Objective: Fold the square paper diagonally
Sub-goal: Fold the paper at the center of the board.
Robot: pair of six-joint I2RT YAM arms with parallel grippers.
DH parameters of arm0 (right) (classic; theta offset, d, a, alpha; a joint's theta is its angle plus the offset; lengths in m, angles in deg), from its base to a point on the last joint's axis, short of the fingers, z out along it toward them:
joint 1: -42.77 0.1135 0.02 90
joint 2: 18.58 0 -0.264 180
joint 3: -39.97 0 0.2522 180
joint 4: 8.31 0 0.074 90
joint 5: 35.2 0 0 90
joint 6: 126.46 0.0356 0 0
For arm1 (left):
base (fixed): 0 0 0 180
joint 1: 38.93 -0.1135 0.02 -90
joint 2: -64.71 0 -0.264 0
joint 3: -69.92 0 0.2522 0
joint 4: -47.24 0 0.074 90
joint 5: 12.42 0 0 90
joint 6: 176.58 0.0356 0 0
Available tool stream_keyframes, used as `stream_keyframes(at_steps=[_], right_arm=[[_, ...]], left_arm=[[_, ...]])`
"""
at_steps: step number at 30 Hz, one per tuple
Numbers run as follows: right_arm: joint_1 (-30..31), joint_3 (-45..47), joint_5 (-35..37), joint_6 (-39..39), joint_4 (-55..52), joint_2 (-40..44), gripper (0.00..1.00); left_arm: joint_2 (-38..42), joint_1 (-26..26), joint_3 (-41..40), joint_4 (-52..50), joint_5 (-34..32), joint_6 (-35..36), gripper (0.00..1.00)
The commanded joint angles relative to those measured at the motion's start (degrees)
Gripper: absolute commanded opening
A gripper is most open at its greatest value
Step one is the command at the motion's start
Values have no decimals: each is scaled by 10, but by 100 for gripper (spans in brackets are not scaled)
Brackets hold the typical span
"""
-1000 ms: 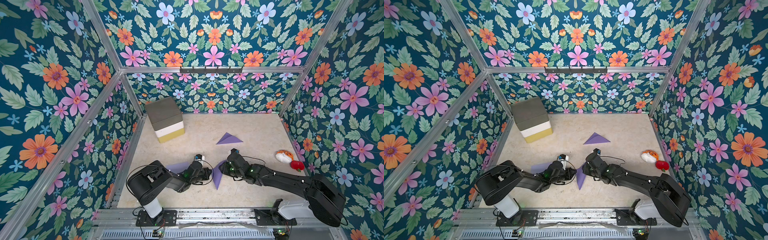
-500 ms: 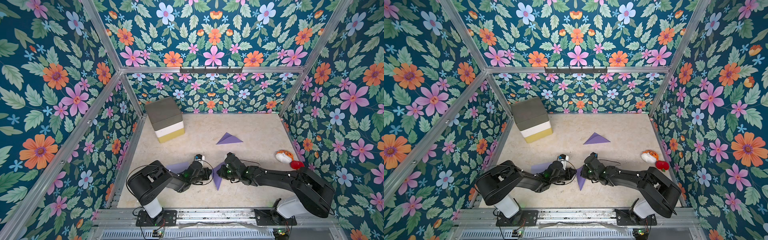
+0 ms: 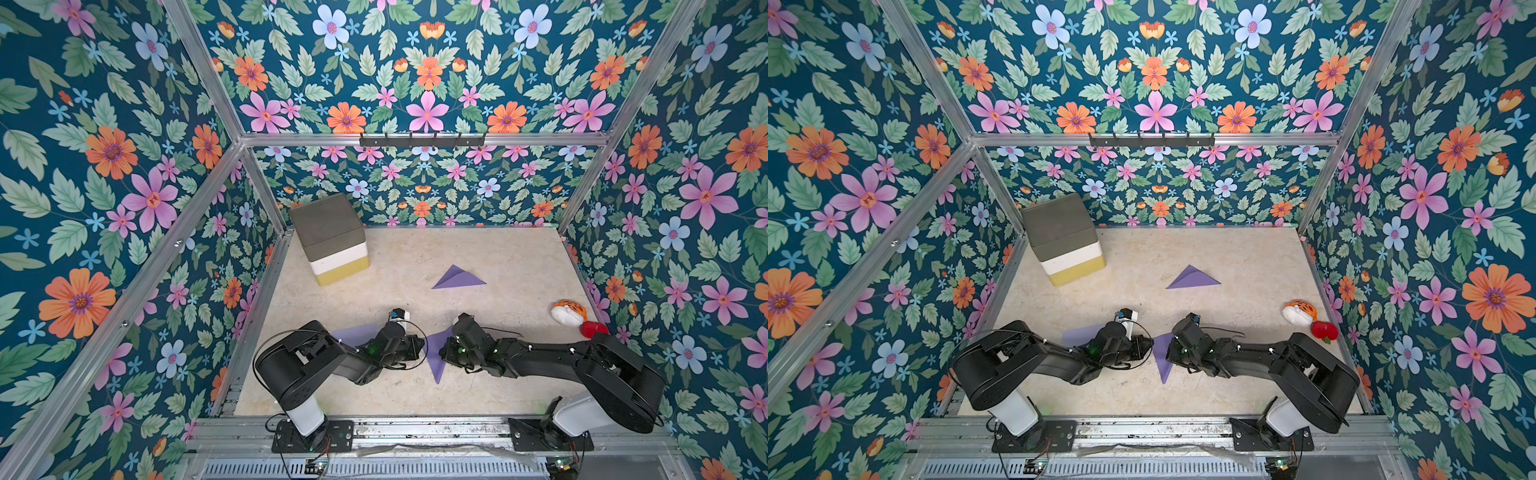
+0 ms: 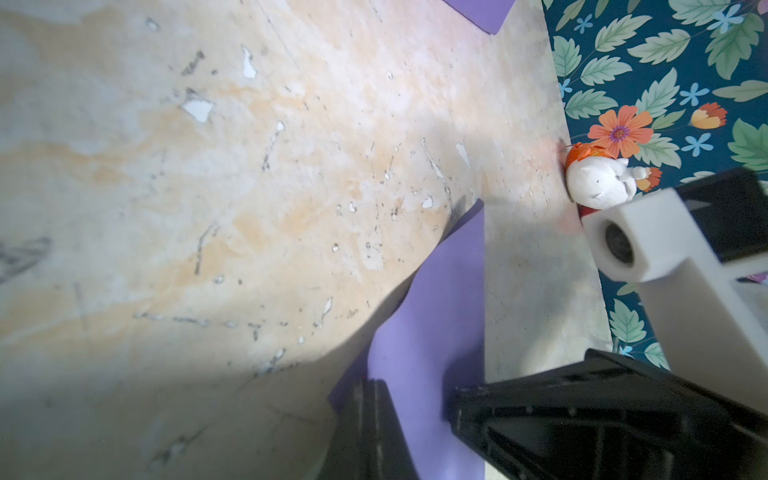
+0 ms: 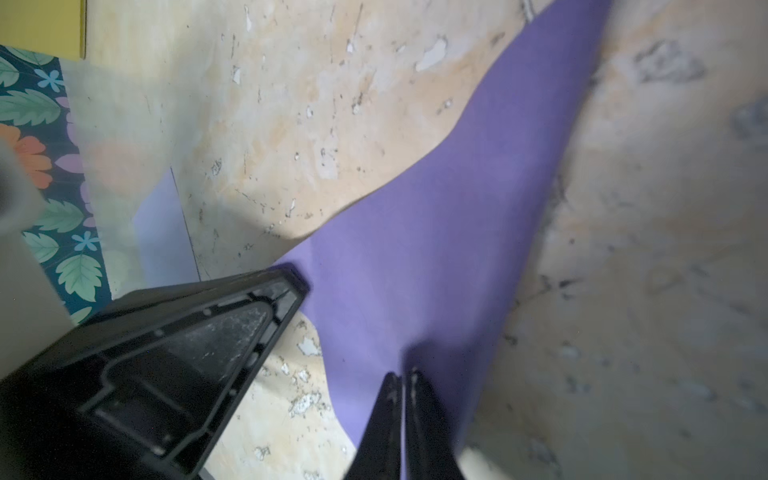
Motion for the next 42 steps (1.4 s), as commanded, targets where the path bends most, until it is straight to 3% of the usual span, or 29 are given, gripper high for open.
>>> stream_keyframes(at_steps=[1,17,25,34,42], right_arm=[[0,7,23,4,-21,4,10],[0,36,48,-2,-69,75,12],[11,5,12,0,-36,120,15],[32,15,-8,25,7,76,14],[44,20,9,34,-46,40,12]], left_arm=[[-8,0,-6,-152,-24,5,0],[-8,0,-9,-158,-28,4,0],[-9,1,-5,-159,-26,3,0],[-14,2,-4,-162,-27,2,0],[-16,3,-4,-167,-34,-1,0]])
